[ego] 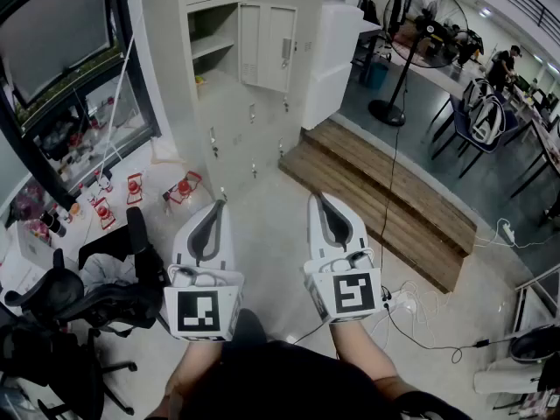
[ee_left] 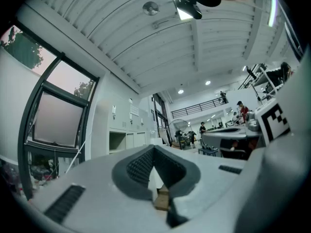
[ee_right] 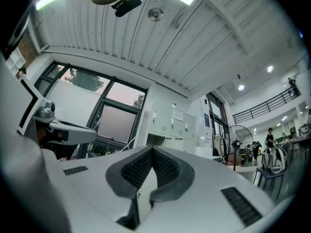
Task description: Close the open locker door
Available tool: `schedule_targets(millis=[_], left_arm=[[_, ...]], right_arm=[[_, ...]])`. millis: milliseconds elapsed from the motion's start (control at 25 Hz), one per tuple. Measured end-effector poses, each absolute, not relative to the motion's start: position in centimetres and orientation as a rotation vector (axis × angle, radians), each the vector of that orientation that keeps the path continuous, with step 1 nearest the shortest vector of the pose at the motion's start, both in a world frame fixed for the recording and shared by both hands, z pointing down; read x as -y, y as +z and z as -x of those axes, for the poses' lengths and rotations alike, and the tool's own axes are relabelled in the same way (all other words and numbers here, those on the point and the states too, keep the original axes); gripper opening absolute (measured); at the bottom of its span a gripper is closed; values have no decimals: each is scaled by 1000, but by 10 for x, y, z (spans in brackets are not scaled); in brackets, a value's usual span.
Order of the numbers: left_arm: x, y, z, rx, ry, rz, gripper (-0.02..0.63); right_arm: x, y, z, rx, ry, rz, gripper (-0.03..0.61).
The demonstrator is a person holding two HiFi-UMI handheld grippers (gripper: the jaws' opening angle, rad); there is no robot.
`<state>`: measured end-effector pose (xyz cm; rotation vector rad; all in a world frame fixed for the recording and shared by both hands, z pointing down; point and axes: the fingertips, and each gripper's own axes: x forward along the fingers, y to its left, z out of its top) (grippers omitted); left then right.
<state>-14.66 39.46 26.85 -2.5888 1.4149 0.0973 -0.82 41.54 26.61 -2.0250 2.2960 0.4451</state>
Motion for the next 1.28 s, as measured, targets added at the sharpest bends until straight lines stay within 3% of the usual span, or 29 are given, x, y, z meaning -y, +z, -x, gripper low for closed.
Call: schedule_targets(millis=[360, 1280], left_arm=[[-346, 283, 138, -1422, 77, 2606, -2], [-71, 279, 86, -1284, 92, 2647, -2]], right_arm=[[-366, 281, -2, -2308, 409, 2019, 14], [-106, 269, -47, -2240, 357, 2066, 17]])
